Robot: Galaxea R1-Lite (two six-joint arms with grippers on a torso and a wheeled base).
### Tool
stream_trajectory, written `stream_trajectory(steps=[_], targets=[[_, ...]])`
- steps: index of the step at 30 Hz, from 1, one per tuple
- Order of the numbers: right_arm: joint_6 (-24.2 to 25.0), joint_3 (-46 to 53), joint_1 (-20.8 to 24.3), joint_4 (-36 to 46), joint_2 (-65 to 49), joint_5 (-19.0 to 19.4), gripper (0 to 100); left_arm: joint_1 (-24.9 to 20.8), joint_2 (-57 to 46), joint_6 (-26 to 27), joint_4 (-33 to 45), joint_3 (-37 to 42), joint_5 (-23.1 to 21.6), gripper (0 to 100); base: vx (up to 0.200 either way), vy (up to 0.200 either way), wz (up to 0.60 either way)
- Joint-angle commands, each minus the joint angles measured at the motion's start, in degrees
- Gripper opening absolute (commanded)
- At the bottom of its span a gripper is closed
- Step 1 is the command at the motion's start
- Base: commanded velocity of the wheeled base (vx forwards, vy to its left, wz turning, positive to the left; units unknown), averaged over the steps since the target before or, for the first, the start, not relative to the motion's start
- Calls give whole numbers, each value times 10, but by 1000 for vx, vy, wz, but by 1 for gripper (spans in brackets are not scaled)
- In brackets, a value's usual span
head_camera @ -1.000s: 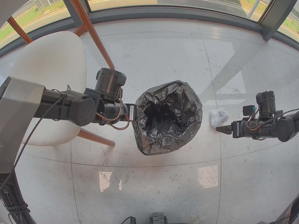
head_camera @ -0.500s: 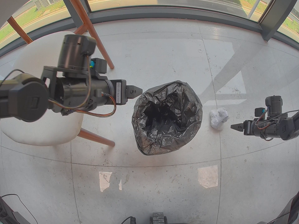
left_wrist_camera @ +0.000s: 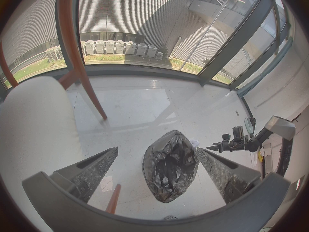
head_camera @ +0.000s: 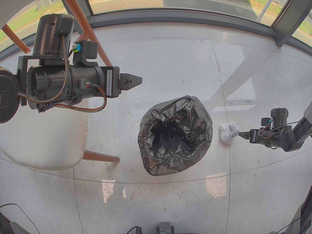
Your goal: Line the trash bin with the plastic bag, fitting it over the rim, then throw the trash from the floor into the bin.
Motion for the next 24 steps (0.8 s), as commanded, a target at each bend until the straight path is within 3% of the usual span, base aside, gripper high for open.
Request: stream_trajectory(steps=[1, 7, 24], targets=[[0, -23, -1, -2, 47, 0, 100, -25, -27, -16, -4, 28, 4, 100, 0, 0, 0], [-1, -73, 4, -2, 97, 0, 100, -55, -53, -23, -4, 57, 6, 100, 0, 0, 0], [-1, -239, 30, 0, 235, -12, 100, -56, -73, -19, -21, 60, 9, 100, 0, 0, 0]])
